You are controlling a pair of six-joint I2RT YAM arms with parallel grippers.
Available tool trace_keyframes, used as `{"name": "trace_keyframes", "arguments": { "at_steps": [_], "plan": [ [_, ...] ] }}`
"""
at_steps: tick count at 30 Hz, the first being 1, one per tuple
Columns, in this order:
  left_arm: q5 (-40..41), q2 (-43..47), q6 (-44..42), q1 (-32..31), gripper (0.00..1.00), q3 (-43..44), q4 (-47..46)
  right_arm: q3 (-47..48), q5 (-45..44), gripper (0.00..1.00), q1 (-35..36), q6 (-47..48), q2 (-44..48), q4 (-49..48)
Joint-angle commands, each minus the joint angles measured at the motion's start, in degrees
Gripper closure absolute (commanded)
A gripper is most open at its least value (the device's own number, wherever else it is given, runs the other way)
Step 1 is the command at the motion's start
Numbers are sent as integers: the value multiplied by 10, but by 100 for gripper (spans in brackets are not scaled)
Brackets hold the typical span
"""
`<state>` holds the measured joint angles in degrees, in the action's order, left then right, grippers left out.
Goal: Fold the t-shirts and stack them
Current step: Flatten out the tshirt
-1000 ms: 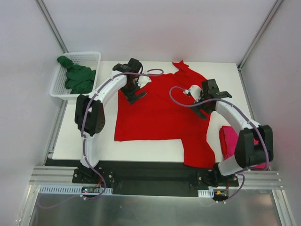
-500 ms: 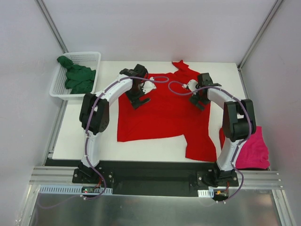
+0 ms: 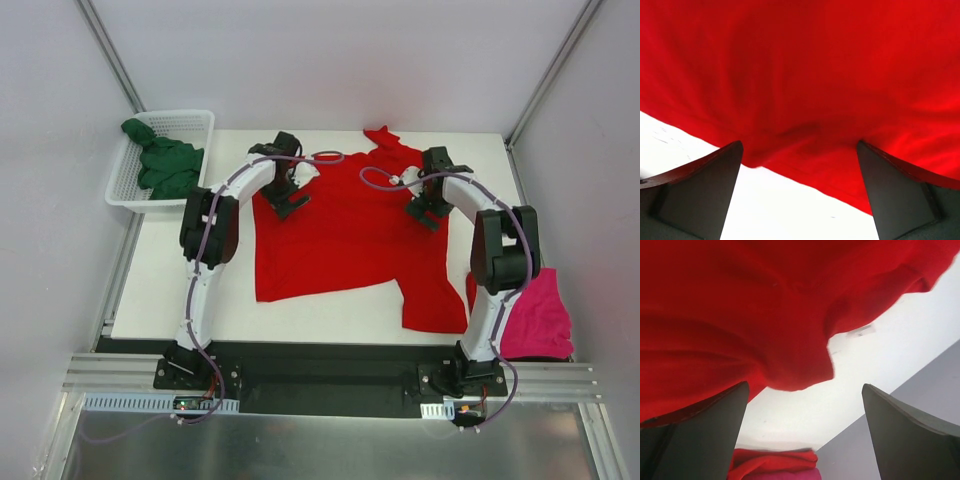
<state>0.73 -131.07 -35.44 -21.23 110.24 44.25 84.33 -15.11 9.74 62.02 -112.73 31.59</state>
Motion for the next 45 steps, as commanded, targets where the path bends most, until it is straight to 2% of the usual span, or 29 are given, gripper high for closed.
{"name": "trace_keyframes", "arguments": {
  "at_steps": [1,4,6,8,13,14,20,29,35,42,45],
  "plan": [
    [5,-22,9,-3,1,62,-27,-22,18,0,-6,-3,37,56],
    [9,-31,0,-3,1,72,-30,-13,30,0,-9,-16,49,94],
    [14,-31,-7,-2,1,62,-33,21,63,0,-10,-29,54,174],
    [15,-26,-14,1,1,46,-39,25,96,0,-10,-45,78,212],
    [17,-10,-16,1,1,20,-42,-55,147,0,-3,-36,159,262],
    [17,-4,-16,2,1,17,-42,-69,187,0,-2,-32,177,267],
    [49,24,-32,3,1,-16,-43,-138,285,0,2,-27,182,272],
    [73,69,-38,25,1,-63,-43,-153,287,0,12,-57,118,167],
    [83,78,-44,26,1,-75,-42,-146,301,0,24,-46,63,202],
    [88,76,-46,26,1,-66,-42,-178,280,0,34,-30,75,212],
    [92,76,-52,26,1,-66,-42,-175,260,0,34,-19,69,247]
  ]
}}
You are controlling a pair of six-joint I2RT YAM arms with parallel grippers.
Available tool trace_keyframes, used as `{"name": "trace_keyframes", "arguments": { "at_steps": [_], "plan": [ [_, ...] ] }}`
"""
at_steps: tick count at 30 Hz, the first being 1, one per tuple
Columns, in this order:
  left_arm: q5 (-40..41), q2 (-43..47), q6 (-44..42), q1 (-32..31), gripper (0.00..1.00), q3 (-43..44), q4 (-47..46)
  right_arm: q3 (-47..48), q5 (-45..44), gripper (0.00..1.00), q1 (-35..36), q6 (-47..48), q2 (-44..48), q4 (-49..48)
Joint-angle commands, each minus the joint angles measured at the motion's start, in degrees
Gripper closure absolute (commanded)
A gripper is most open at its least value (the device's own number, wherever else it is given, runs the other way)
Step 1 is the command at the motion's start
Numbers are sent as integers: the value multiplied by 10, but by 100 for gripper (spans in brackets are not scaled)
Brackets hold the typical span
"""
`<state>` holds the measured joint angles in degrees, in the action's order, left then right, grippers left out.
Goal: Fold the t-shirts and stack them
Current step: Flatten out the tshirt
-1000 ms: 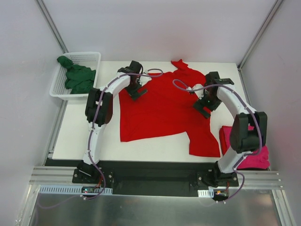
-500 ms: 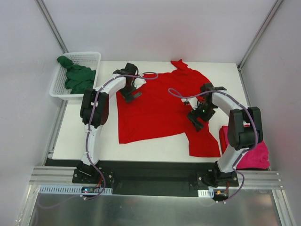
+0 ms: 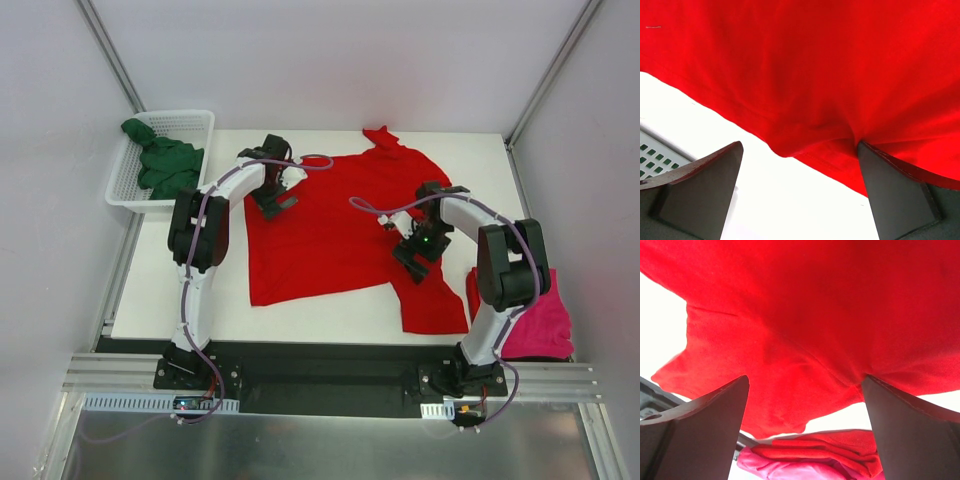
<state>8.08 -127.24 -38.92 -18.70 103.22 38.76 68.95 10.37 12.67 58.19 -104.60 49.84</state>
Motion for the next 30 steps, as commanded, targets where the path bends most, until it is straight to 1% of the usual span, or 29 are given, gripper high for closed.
{"name": "trace_keyframes", "arguments": {
  "at_steps": [1,7,12,16,20,27,30],
  "plan": [
    [19,38,-19,1,1,5,12,-17,5,0,6,21,-11,77],
    [20,35,-18,2,1,11,12,-11,8,0,13,46,-4,169],
    [19,35,-18,3,1,5,12,-22,11,0,24,62,-5,199],
    [21,40,-26,9,1,-9,12,-28,31,0,46,82,-14,245],
    [21,50,-37,16,1,-35,13,-29,36,0,60,76,-5,241],
    [20,77,-44,38,1,-104,12,-22,47,0,80,68,-4,250],
    [19,92,-46,49,1,-128,11,-16,64,0,89,65,-4,264]
  ]
}}
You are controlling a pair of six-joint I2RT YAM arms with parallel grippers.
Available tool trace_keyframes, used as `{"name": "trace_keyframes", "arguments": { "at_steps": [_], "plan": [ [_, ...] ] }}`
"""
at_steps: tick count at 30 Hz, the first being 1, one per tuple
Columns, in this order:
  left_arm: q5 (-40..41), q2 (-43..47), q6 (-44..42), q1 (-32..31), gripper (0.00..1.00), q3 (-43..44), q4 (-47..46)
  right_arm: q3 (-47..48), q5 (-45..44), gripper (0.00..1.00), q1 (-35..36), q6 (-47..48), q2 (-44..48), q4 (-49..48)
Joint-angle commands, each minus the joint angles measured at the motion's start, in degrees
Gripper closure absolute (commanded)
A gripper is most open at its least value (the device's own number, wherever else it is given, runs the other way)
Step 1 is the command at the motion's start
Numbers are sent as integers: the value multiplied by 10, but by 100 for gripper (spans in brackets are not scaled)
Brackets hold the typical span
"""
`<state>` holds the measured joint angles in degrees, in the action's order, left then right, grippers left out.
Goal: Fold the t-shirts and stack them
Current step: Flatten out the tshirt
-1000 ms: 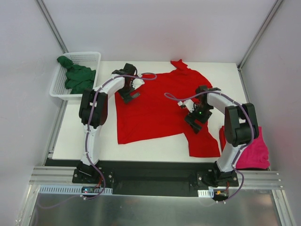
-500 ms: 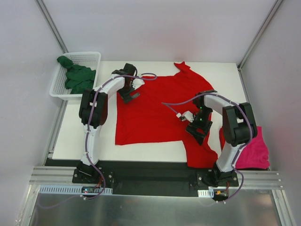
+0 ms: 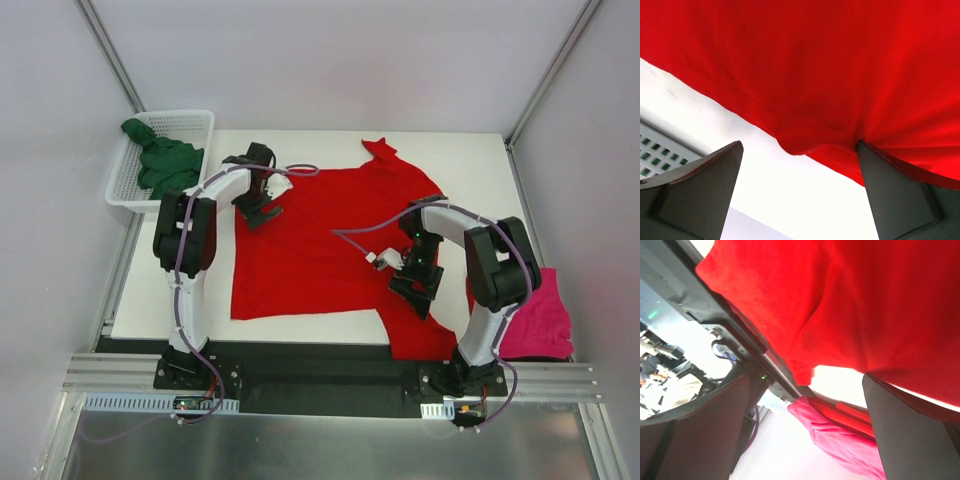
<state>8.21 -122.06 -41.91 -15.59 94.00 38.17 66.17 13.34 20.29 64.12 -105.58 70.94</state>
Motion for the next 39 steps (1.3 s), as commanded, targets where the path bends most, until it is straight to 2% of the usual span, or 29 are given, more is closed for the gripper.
{"name": "trace_keyframes", "arguments": {
  "at_steps": [1,9,18,23,28,33,39],
  "plan": [
    [17,43,-17,20,1,-38,16,13,45,0,18,5,6,62],
    [22,56,-23,31,1,-52,12,7,70,0,87,0,8,75],
    [-8,112,9,14,1,-19,29,51,75,0,99,-22,47,90],
    [-45,154,22,-28,1,-85,45,45,91,0,126,-41,66,88],
    [-102,179,42,-58,1,-159,74,35,100,0,140,-55,42,71],
    [-115,184,63,-63,1,-193,82,17,85,0,145,-61,19,38],
    [-120,192,70,-64,1,-208,86,18,110,0,146,-55,-24,52]
  ]
}}
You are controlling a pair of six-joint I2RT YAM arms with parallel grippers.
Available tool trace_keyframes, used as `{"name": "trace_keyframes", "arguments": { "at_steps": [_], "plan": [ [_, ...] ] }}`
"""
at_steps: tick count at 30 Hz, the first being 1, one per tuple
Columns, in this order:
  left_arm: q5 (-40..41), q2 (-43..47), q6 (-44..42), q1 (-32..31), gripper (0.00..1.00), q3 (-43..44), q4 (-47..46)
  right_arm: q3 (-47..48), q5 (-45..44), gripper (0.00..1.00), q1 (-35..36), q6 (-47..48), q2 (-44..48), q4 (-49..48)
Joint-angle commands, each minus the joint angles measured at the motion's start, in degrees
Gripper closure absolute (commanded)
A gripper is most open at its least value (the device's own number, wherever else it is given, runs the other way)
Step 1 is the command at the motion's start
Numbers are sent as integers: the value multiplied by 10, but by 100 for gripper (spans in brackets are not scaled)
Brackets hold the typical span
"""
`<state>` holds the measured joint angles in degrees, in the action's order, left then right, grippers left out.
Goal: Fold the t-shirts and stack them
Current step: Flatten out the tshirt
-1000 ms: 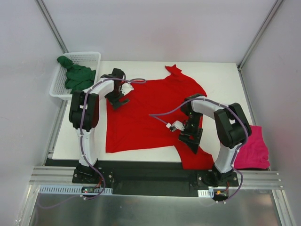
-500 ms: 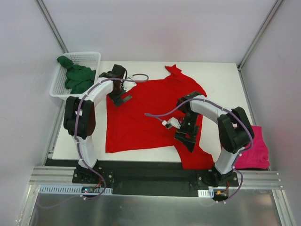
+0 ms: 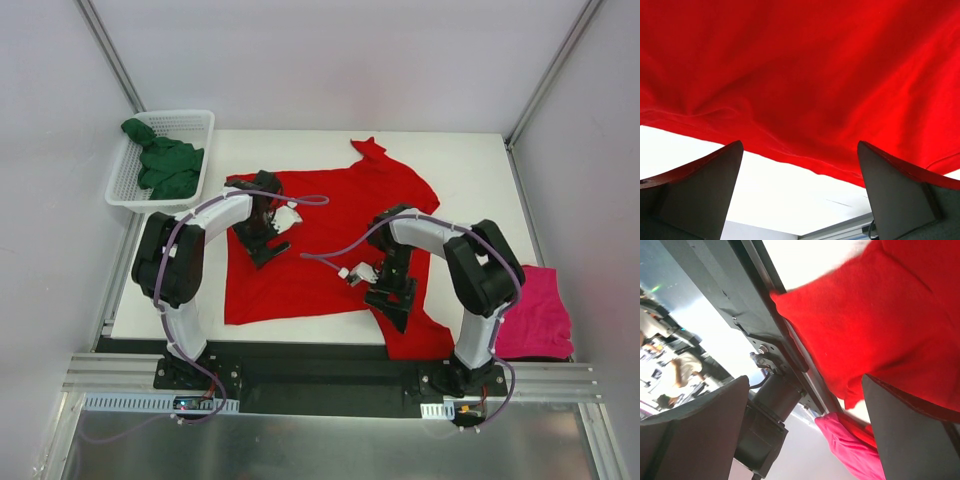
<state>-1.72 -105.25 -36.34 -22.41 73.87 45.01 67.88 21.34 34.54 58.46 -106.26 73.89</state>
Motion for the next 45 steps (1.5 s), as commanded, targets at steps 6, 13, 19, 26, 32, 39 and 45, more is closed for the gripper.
{"name": "trace_keyframes", "arguments": {
  "at_steps": [6,13,19,26,32,39,45],
  "plan": [
    [-43,39,11,4,1,-23,38,1,46,0,9,17,-40,44],
    [-48,48,14,4,1,-49,57,-5,62,0,21,18,-56,40],
    [-37,55,12,4,1,-43,57,-13,-30,0,13,-36,-22,-38],
    [-15,33,22,4,1,-20,47,21,-121,0,-27,-46,10,-55],
    [-3,18,22,6,1,15,42,81,-161,0,-84,-65,11,-86],
    [14,-5,15,15,1,68,40,113,-176,0,-113,-54,-7,-92],
    [28,-27,17,22,1,85,22,92,-253,0,-121,-70,-10,-177]
  ]
}}
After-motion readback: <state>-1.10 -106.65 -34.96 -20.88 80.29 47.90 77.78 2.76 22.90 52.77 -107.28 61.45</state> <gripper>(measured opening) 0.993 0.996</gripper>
